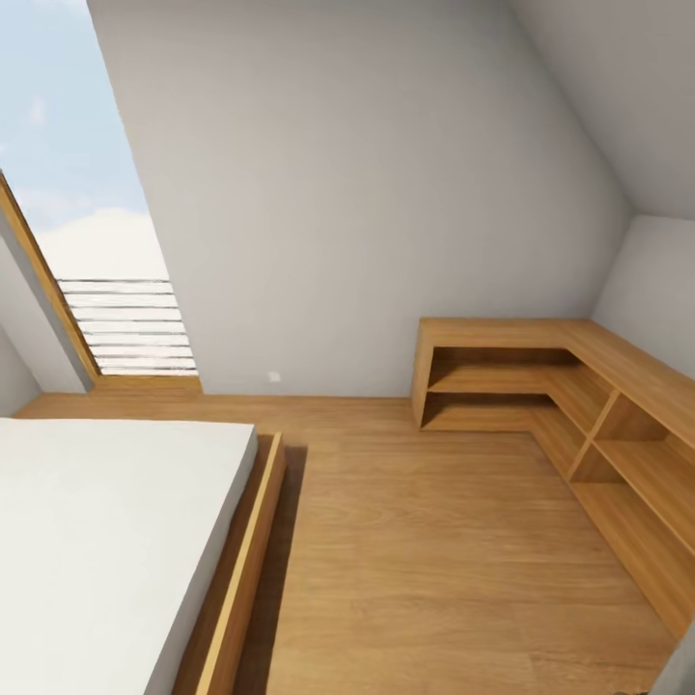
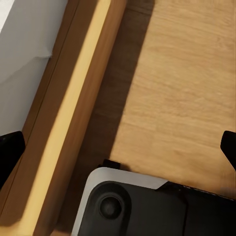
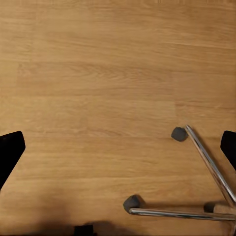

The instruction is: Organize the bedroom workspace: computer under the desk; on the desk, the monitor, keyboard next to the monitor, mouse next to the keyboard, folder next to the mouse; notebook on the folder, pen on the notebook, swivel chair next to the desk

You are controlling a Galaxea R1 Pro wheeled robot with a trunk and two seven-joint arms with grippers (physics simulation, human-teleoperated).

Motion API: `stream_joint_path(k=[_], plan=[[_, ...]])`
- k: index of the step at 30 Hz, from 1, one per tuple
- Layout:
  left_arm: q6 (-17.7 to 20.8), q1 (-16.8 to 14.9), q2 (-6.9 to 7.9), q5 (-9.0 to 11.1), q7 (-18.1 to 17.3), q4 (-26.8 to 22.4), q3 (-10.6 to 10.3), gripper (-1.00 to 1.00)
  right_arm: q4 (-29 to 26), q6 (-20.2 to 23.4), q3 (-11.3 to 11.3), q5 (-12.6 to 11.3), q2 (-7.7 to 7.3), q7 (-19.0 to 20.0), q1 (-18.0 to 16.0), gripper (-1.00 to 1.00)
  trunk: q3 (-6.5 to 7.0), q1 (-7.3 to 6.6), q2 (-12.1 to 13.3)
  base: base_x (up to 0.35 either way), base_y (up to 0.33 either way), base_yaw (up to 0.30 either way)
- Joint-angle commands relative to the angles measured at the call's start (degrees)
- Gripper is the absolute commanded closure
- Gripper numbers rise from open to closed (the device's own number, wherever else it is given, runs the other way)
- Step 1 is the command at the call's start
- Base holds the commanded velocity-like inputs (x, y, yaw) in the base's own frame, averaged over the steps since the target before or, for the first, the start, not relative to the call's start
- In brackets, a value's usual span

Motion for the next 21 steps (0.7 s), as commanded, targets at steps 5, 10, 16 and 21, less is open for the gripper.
stream_joint_path(k=[5,10,16,21], plan=[[-0.14,-0.04,-0.03,-0.05,-0.18,0.03,0.3,-1.0,0.13,-0.19,0.49,-0.21,0.06,-0.22,-0.07,-1.0,-0.1,0.05,-0.09,0.248,0.0,0.0],[-0.14,-0.04,-0.03,-0.03,-0.18,0.03,0.3,-1.0,0.13,-0.19,0.5,-0.21,0.1,-0.22,-0.07,-1.0,-0.1,0.05,-0.09,0.281,0.0,0.0],[-0.13,-0.04,-0.03,-0.03,-0.18,0.03,0.3,-1.0,0.13,-0.19,0.5,-0.21,0.11,-0.22,-0.07,-1.0,-0.1,0.05,-0.09,0.29,0.0,0.0],[-0.13,-0.04,-0.02,-0.03,-0.18,0.03,0.3,-1.0,0.13,-0.19,0.5,-0.21,0.11,-0.22,-0.07,-1.0,-0.1,0.05,-0.09,0.293,0.0,0.0]])
